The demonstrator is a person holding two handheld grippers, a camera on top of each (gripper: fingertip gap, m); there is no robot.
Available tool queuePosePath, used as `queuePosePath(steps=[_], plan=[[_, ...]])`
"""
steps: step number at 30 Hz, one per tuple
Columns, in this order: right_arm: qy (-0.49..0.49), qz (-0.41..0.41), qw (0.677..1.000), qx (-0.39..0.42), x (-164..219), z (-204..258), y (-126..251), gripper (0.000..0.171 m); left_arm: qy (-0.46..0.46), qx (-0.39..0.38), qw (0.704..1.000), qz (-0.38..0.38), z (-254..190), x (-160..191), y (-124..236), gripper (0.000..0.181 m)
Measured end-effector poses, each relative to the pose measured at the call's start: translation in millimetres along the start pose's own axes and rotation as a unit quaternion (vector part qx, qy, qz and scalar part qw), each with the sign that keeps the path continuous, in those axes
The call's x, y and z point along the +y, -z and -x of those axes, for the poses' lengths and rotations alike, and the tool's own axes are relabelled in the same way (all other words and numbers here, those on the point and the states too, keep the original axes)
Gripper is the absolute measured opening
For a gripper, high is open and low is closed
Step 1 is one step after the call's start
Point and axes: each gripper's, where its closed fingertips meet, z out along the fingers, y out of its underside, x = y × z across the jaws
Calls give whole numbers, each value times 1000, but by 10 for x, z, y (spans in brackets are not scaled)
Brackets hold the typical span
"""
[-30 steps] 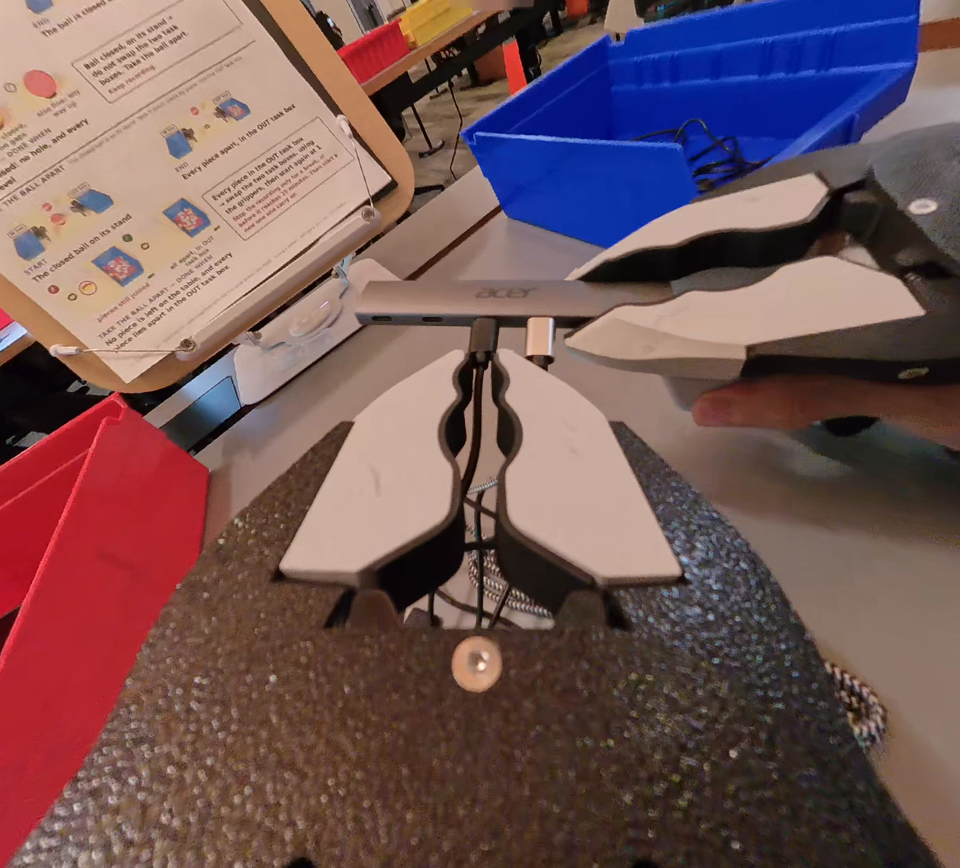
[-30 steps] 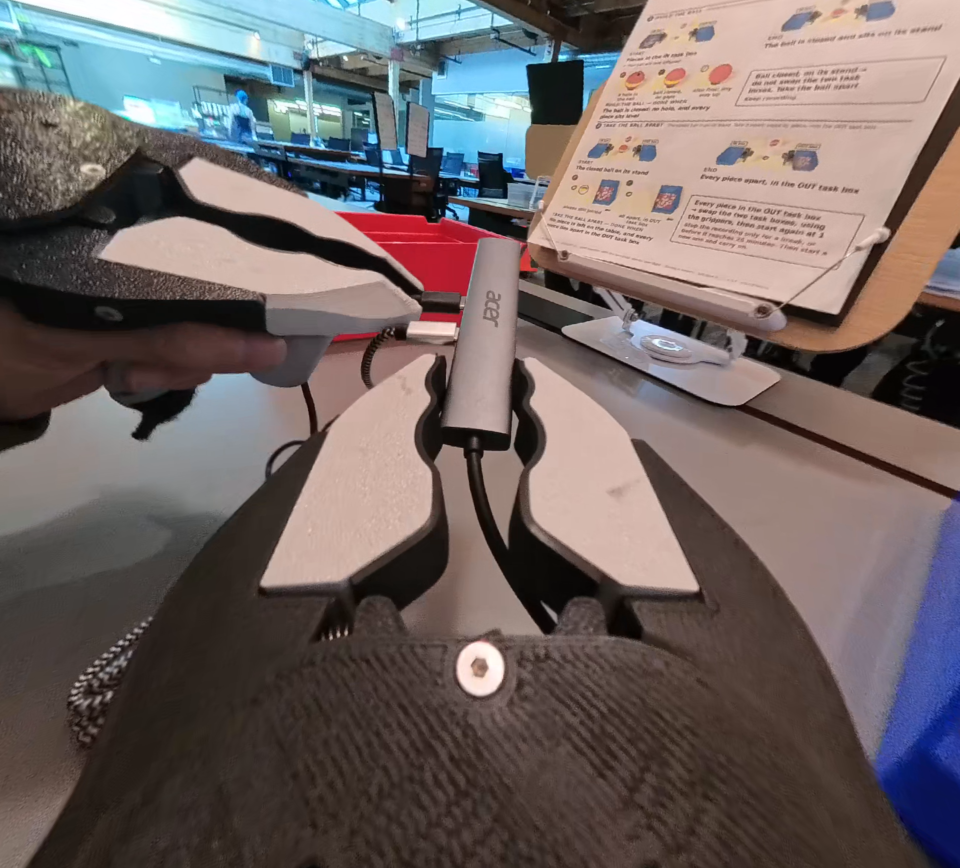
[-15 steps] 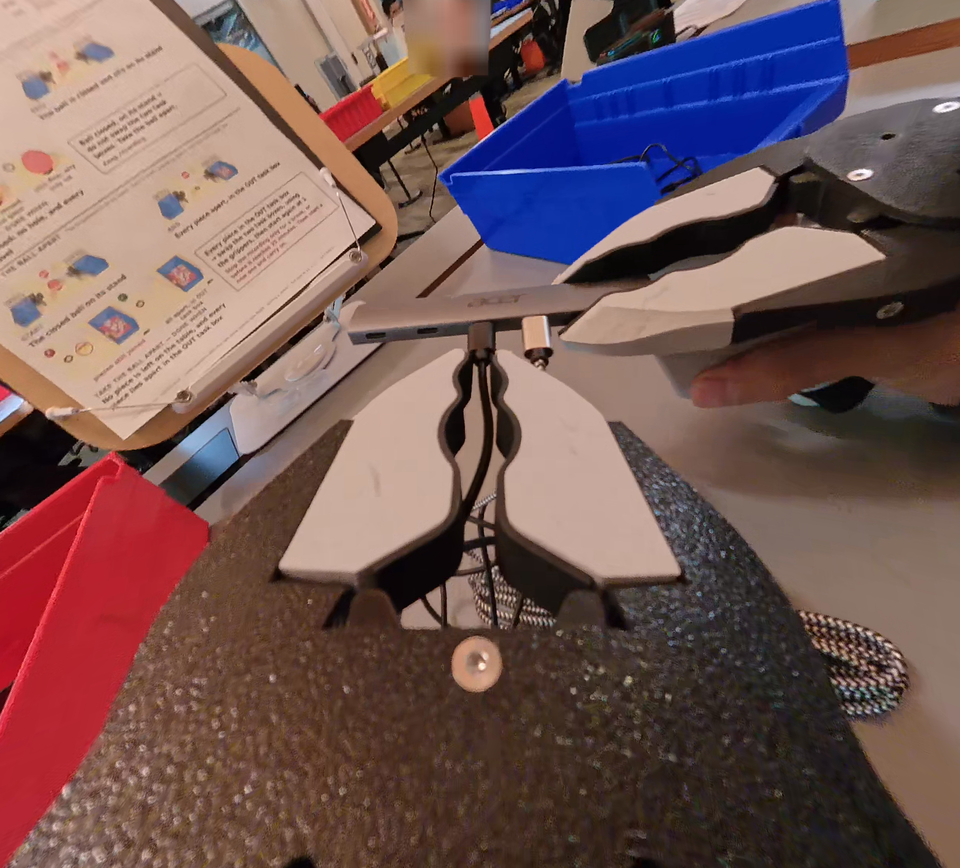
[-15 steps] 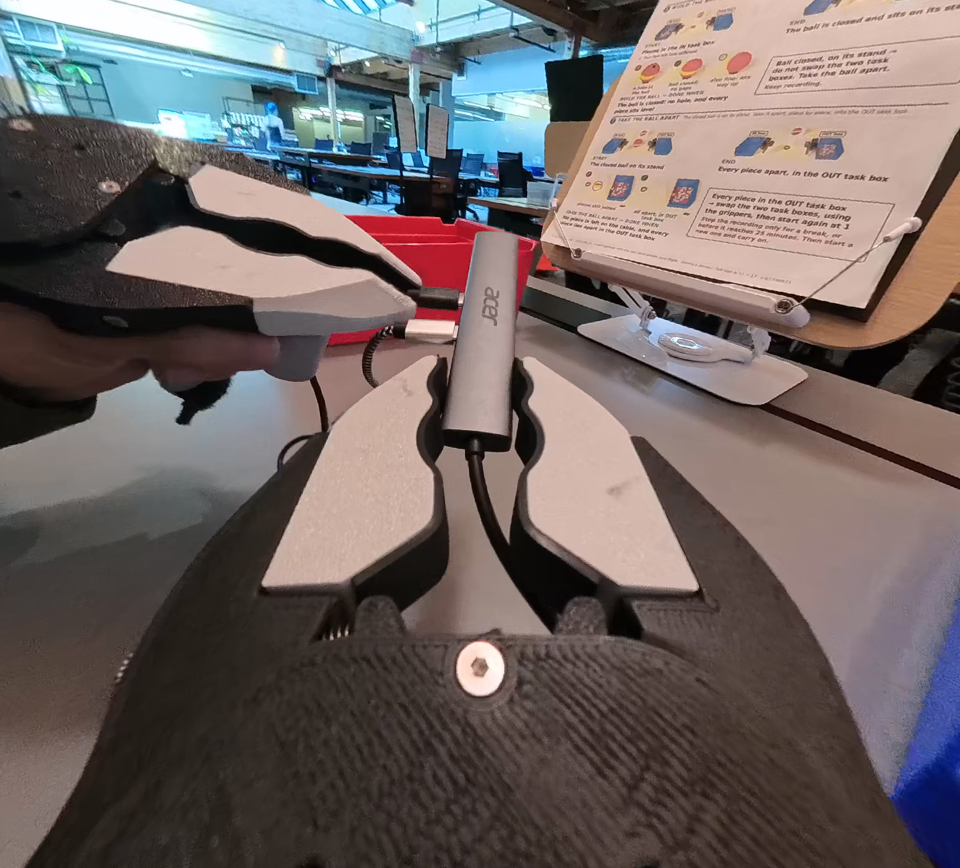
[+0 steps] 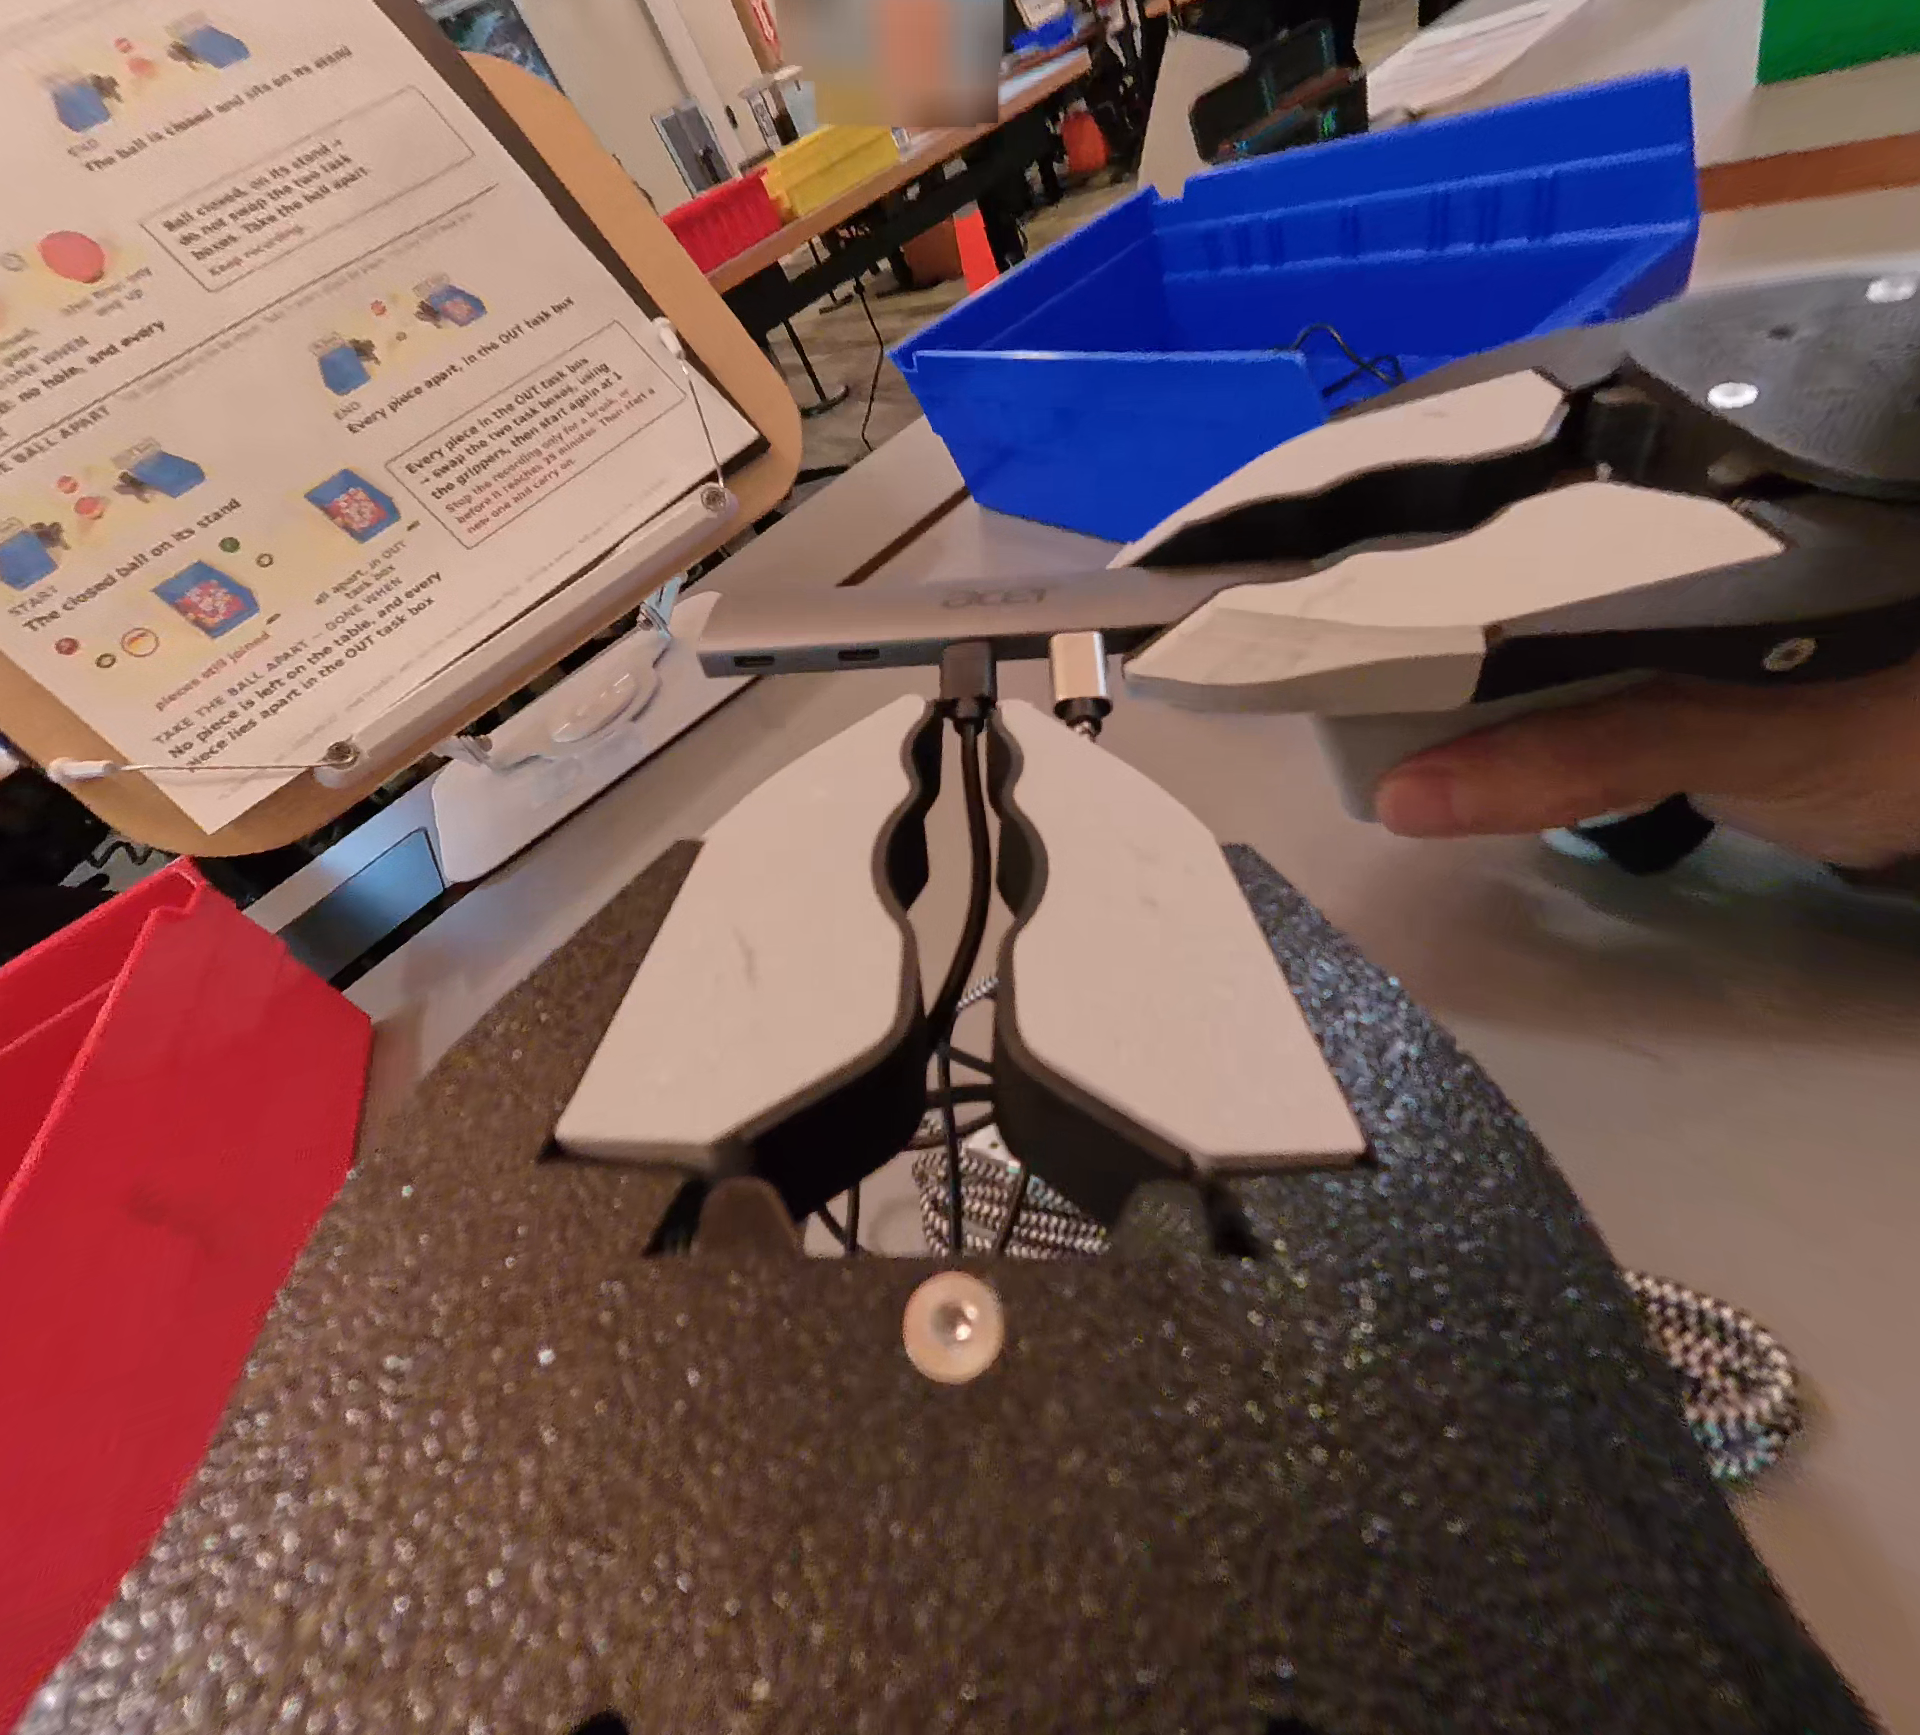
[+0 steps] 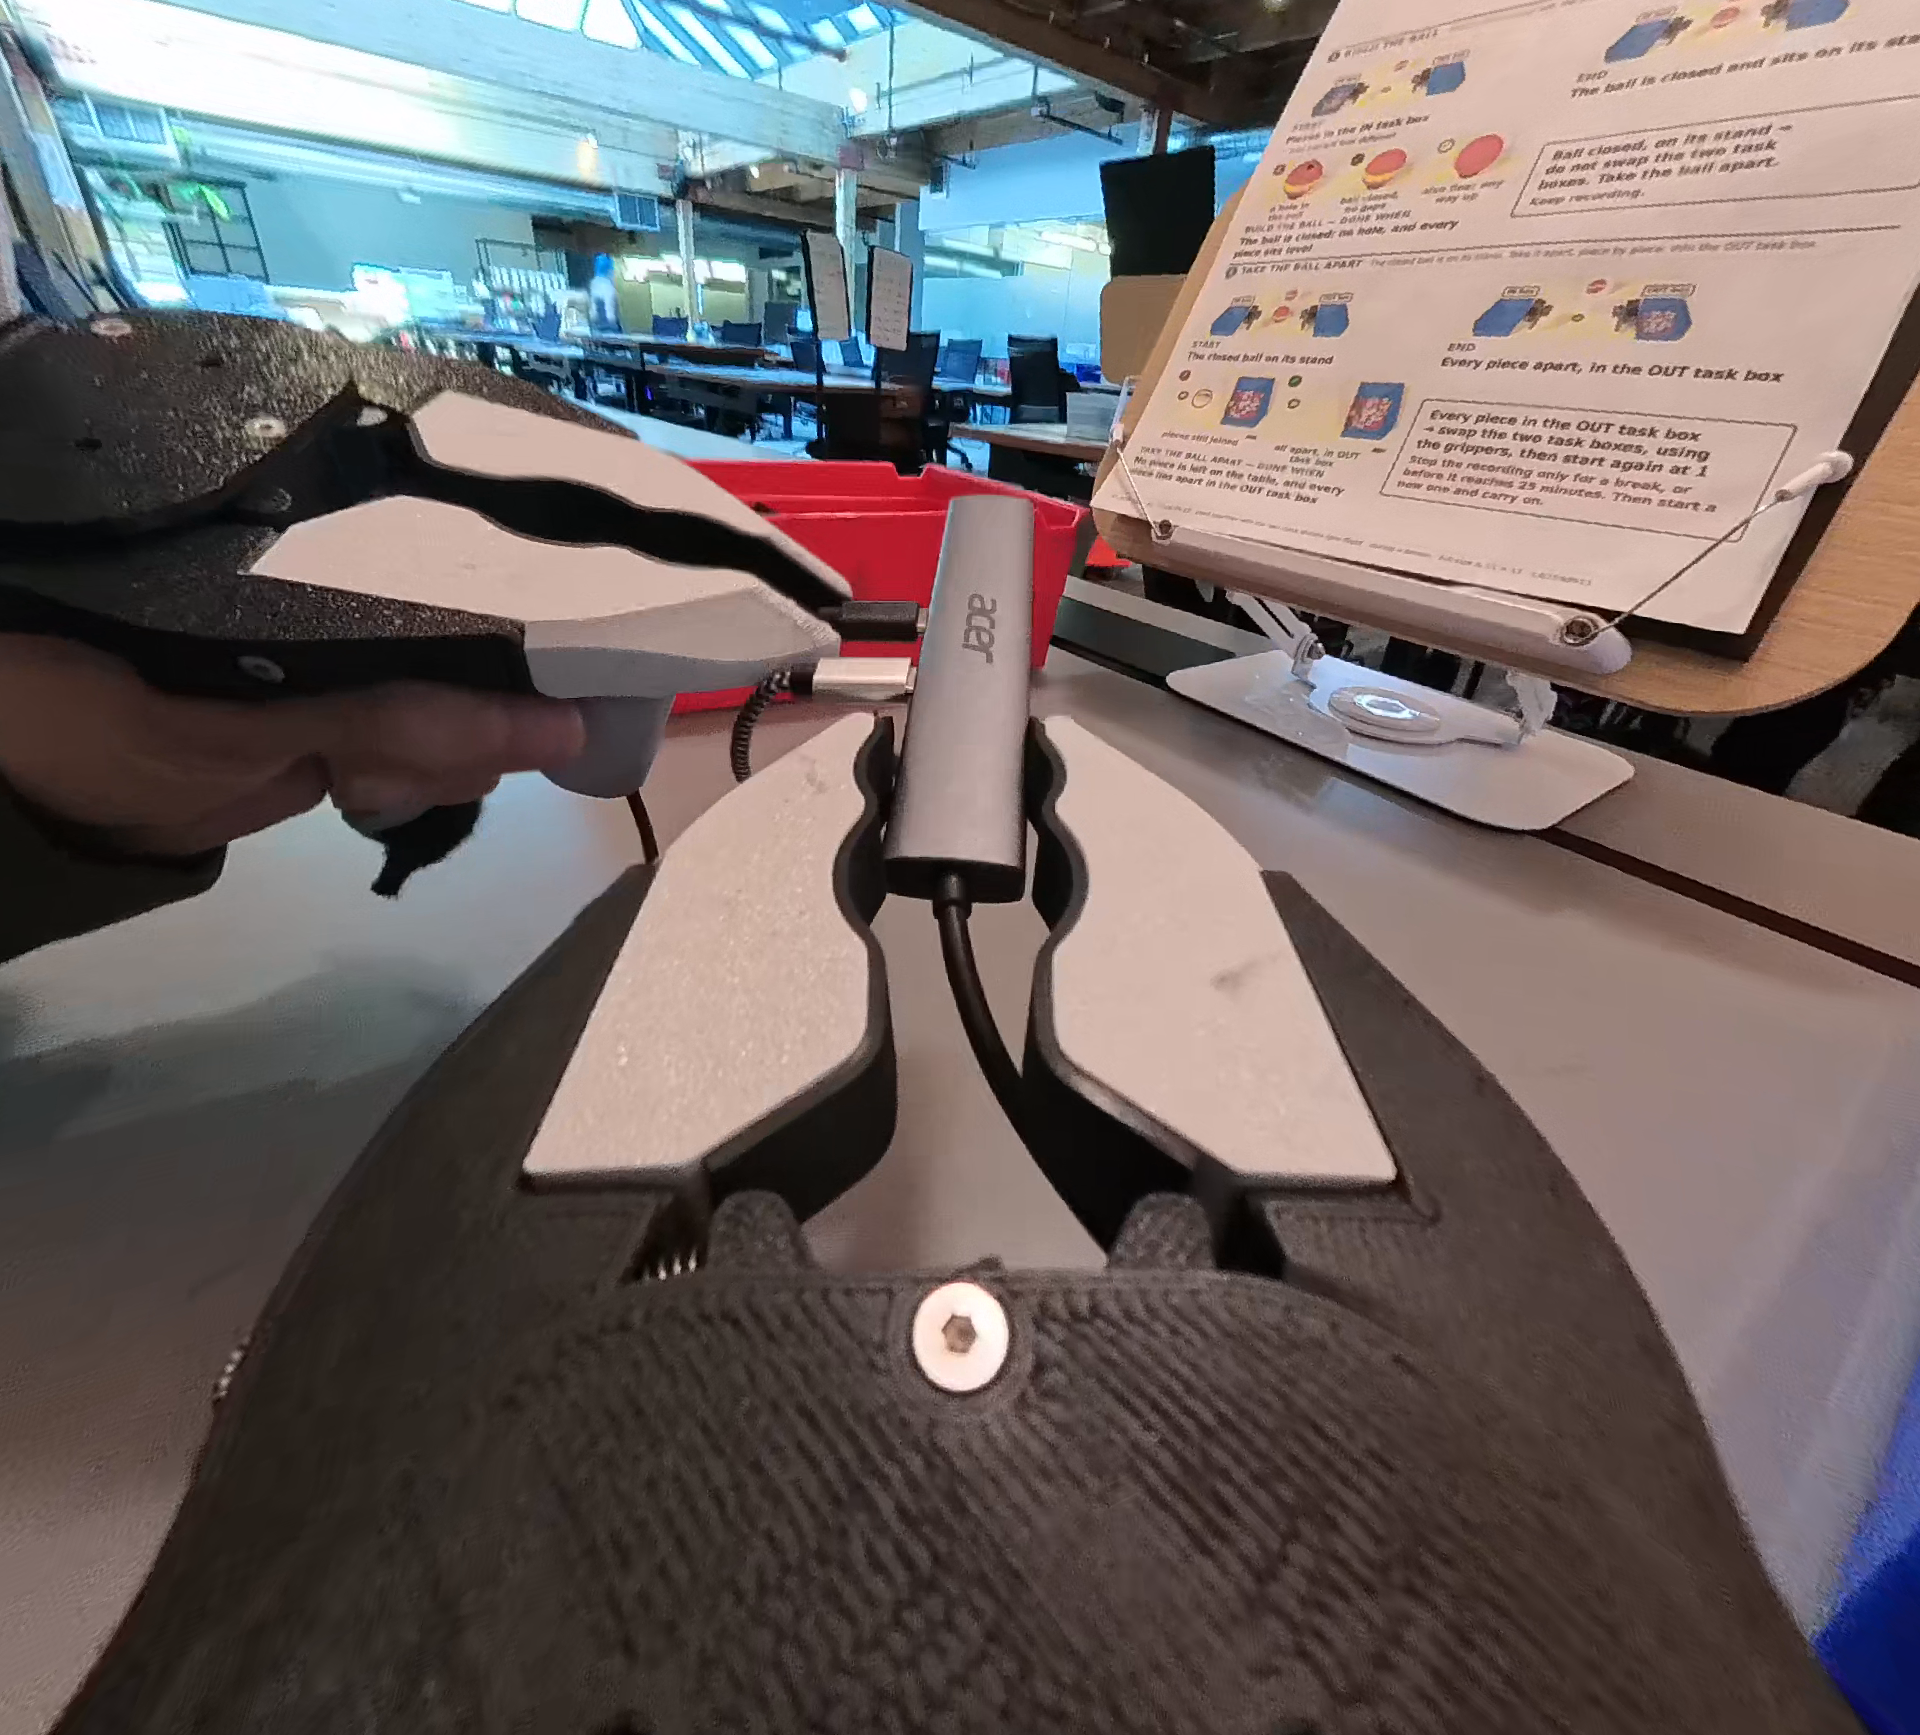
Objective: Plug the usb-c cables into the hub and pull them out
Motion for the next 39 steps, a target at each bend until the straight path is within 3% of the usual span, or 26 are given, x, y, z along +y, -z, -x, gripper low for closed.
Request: queuePosePath(steps=[1,15,22,27,33,39], plan=[[-5,-10,1000,-1,-22,-2,3,24,8,-6,1000,-6,3,-21,9,6],[-18,-60,998,33,-128,-94,56,34,232,-26,972,-17,-62,-98,-18,4],[11,-56,998,31,-122,-24,31,21,258,-25,966,-15,-44,-85,-2,4],[-19,-71,997,21,-150,-43,46,14,256,-20,966,-18,-85,-98,-17,4],[-50,-90,994,23,-182,-108,83,20,219,-43,975,-24,-83,-132,-22,4],[-73,-93,993,29,-178,-175,88,38,230,-48,971,-33,-18,-152,-3,4]])
